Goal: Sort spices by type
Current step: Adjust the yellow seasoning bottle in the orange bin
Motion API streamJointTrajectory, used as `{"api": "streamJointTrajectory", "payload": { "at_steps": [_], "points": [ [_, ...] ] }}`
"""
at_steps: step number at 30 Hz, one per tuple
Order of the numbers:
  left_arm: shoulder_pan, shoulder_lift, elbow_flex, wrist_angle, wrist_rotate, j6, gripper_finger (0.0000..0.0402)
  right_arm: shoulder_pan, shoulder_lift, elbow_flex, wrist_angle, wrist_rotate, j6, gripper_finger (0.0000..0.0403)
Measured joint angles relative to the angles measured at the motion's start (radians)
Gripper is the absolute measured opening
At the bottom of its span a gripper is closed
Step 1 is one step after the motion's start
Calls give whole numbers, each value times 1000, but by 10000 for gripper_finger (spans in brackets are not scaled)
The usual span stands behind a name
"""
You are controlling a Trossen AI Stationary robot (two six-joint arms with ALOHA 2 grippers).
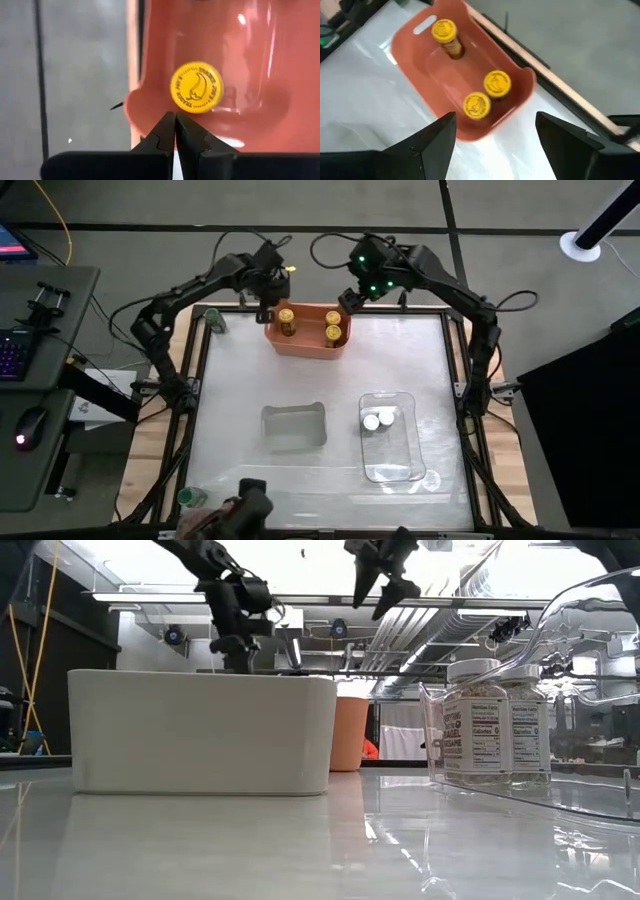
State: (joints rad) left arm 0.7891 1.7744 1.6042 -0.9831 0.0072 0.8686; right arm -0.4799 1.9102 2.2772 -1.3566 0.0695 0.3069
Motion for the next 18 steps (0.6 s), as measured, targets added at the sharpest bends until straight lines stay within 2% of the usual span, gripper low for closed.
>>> {"api": "streamJointTrajectory", "payload": {
  "at_steps": [5,12,18],
  "points": [
    [-4,77,21,-65,3,76,0,21,-10,0,2,47,2,268],
    [-20,112,20,-61,-65,53,0,45,-10,-1,14,70,-2,268],
    [-37,115,20,-33,-69,24,0,49,-10,-1,15,76,-2,268]
  ]
}}
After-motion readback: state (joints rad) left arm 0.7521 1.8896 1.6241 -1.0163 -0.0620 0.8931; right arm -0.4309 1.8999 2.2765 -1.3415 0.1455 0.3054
